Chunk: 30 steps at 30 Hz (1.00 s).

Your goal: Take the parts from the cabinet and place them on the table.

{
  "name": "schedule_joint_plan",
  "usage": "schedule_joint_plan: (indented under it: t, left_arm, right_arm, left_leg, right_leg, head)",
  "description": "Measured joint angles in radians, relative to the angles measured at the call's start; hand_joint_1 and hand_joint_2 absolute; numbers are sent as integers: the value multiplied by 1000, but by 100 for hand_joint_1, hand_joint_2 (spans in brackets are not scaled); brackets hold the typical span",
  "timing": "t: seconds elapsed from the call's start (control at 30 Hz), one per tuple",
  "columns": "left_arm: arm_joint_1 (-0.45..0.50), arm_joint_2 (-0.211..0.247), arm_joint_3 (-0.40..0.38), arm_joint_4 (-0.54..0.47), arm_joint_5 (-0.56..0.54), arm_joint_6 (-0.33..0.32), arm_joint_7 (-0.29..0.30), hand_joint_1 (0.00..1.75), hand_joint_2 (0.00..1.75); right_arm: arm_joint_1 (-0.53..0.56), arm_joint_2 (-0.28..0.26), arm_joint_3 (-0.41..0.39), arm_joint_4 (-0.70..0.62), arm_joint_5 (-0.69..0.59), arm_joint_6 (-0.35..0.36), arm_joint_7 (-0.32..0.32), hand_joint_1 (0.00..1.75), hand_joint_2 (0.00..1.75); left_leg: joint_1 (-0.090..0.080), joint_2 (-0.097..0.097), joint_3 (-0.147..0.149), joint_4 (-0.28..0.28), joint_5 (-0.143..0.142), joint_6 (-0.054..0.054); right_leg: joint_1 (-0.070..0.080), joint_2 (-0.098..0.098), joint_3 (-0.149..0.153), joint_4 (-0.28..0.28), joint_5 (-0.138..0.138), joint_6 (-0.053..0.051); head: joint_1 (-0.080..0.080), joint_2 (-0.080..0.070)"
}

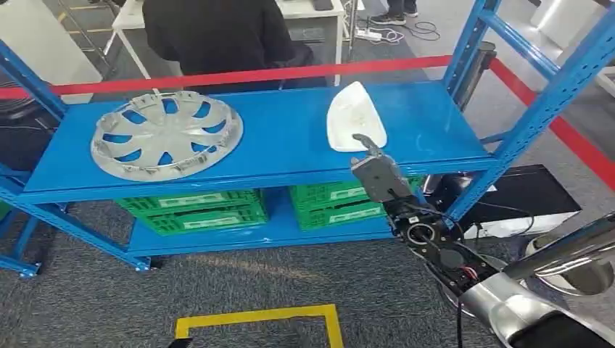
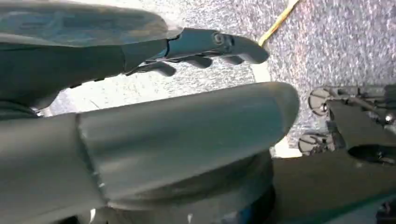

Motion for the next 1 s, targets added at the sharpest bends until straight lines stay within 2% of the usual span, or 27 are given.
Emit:
schedule_joint_plan:
  t: [0.03,0.07,0.1,0.27,0.47,0.6,0.73,0.77,0.8,0.87,0.9,0.93,0.97,1.0]
  left_arm:
    - [0,0,0,0,0,0,0,0,0]
    - [0,-1,0,0,0,-1,0,0,0]
    - [-1,-2,0,0,0,-1,0,0,0]
    - [-1,-3,-2,0,0,-2,0,0,0]
    - [-2,-5,-9,0,0,-2,5,0,0]
    - [-3,-7,-14,0,5,-2,6,0,0]
    - [-1,-7,-14,0,18,-1,0,0,0]
    - [-1,-7,-14,0,17,-3,-1,0,0]
    - [-1,-5,-15,0,12,-5,-1,0,0]
    - [-1,-4,-18,0,10,-11,-1,0,0]
    - [-1,-4,-20,0,9,-13,-1,0,0]
    - [-3,-3,-23,0,8,-15,0,0,0]
    - [-3,-5,-24,0,6,-18,0,0,0]
    - [-3,-6,-24,0,5,-19,0,0,0]
  right_arm:
    - [-1,0,-1,-18,5,-6,1,0,0]
    - [-2,0,-2,-35,8,-11,11,0,0]
    - [-5,0,-2,-50,9,-15,26,0,0]
    - [-49,0,-2,-96,18,-2,101,0,0]
    - [-73,0,-2,-97,25,-2,119,0,0]
    - [-81,0,-3,-89,35,-34,155,0,0]
    - [-87,-5,-13,-58,53,-99,211,0,0]
    - [-87,-9,-17,-52,53,-108,217,0,0]
    - [-88,-12,-21,-44,50,-112,221,0,0]
    - [-87,-20,-29,-33,39,-113,223,0,0]
    - [-85,-24,-35,-28,37,-113,222,0,0]
    - [-83,-29,-38,-26,35,-114,222,0,0]
    - [-81,-34,-43,-25,33,-116,222,0,0]
    - [-79,-40,-46,-24,32,-119,222,0,0]
  left_leg:
    - [1,1,1,-2,1,-6]
    - [1,1,2,-4,8,-17]
    - [2,1,2,-6,9,-21]
    - [2,1,4,-10,10,-28]
    - [3,1,4,-10,5,-36]
    - [2,1,4,-10,4,-37]
    - [2,1,4,-9,3,-36]
    - [1,0,2,-5,-1,-33]
    - [-3,1,1,-2,-6,-22]
    - [-3,1,3,-1,-9,-17]
    - [-4,1,6,-15,-7,-13]
    - [0,3,14,-30,-20,-5]
    - [5,0,38,-45,-20,1]
    - [7,1,50,-54,-20,1]
  right_leg:
    - [1,1,0,0,1,-2]
    - [3,0,0,0,1,-2]
    - [3,0,-1,0,1,-3]
    - [3,0,-2,0,-1,-9]
    - [4,0,0,0,-3,-13]
    - [2,0,0,0,-4,-11]
    - [0,0,0,-1,-5,-11]
    - [-4,0,2,-5,-5,-9]
    - [-5,0,3,-7,-6,-3]
    - [-4,0,7,-10,-7,1]
    - [-2,1,28,-6,7,4]
    - [0,0,27,2,17,13]
    - [2,-2,26,4,9,16]
    - [-1,-6,21,20,-4,21]
  head:
    - [0,0]
    - [0,0]
    - [0,0]
    - [0,0]
    - [0,0]
    - [0,0]
    - [0,0]
    - [0,0]
    - [0,0]
    - [0,0]
    - [0,0]
    - [0,0]
    - [0,0]
    - [1,0]
